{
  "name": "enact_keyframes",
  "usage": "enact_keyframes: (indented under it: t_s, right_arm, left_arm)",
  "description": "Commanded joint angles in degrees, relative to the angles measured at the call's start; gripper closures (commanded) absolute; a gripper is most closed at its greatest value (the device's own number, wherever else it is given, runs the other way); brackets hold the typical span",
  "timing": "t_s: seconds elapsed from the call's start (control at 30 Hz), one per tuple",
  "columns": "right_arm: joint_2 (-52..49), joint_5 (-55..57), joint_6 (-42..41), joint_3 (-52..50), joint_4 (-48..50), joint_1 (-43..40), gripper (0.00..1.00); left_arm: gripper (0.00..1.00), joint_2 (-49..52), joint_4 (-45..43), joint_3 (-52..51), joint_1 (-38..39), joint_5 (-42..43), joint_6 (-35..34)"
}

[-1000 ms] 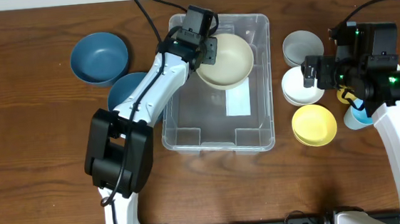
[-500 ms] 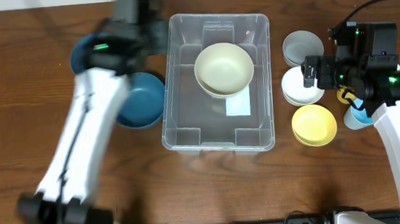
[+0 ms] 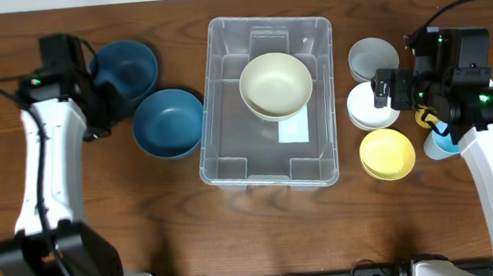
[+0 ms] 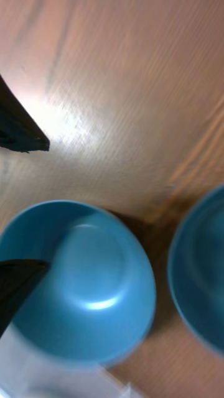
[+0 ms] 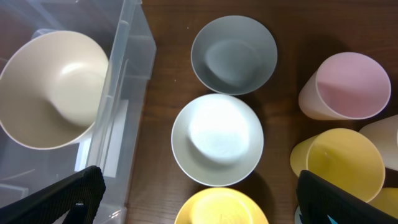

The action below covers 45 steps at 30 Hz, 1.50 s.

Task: Pack container
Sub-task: 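Grasp the rim of the front teal bowl with the left gripper, then carry the teal bowl into the container onto the cream bowl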

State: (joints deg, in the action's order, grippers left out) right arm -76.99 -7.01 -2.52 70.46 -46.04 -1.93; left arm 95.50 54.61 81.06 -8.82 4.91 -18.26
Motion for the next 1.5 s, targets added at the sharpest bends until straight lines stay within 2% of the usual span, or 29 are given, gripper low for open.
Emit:
enact_keyframes:
  t_s: [0.0,0.2,0.33,0.37,0.4,0.43,0.47,0.5,0.7,0.9,1.17,1.33,1.47]
  right_arm:
    - [-0.2,0.2,0.5,0.7,-0.1,-0.3,0.01]
    - [-0.2,0.2,0.5,0.7,-0.1,-0.3,0.01]
    - [-0.2,0.2,0.5,0.7,-0.1,-0.3,0.01]
    - [-0.2,0.2,0.5,0.7,-0.1,-0.3,0.01]
    - [-0.2,0.2,0.5,0.7,-0.1,-0.3,0.01]
    - [-0.2,0.2,0.5,0.7,-0.1,-0.3,0.01]
    - [-0.2,0.2,0.5,0.7,-0.1,-0.3,0.01]
    - [-0.2,0.2,0.5,0.7,-0.1,-0.3,0.01]
    - [-0.2,0.2,0.5,0.7,-0.1,-0.3,0.01]
    - [-0.2,0.2,0.5,0.7,-0.1,-0.3,0.01]
    - [-0.2,0.2,0.5,0.7,-0.1,-0.3,0.01]
    - [-0.2,0.2,0.5,0.7,-0.1,-0.3,0.01]
    - [-0.2,0.2,0.5,0.7,-0.1,-0.3,0.01]
  left_arm:
    - [0.44,2.3,-3.8,-6.5,-0.2,3.3,-0.9]
    - [0.36,5.4,-12.2,-13.3,-0.2,6.7,-0.9]
    - [0.36,8.2,-14.3,-14.3,-0.2,6.7,-0.9]
    - [0.40,8.6,-14.4,-14.3,-0.2,6.7,-0.9]
    - [0.54,9.2,-14.7,-14.3,-0.2,6.7,-0.9]
    - [0.75,9.5,-14.8,-14.3,-0.2,6.7,-0.9]
    - [0.90,9.6,-14.8,-14.3,-0.2,6.7,-0.9]
    - [0.94,9.6,-14.7,-14.3,-0.2,6.7,-0.9]
    - [0.94,8.6,-11.5,-14.3,-0.8,6.0,-0.7]
    - [0.94,4.4,-4.2,-13.1,-3.4,6.0,-0.7]
    - [0.94,-11.0,-1.4,-9.9,-6.0,4.1,-0.7]
    - [0.94,-21.7,-3.2,-7.9,-5.8,2.4,-0.7]
    - [0.94,-28.6,-6.7,-7.6,-3.5,5.0,-0.7]
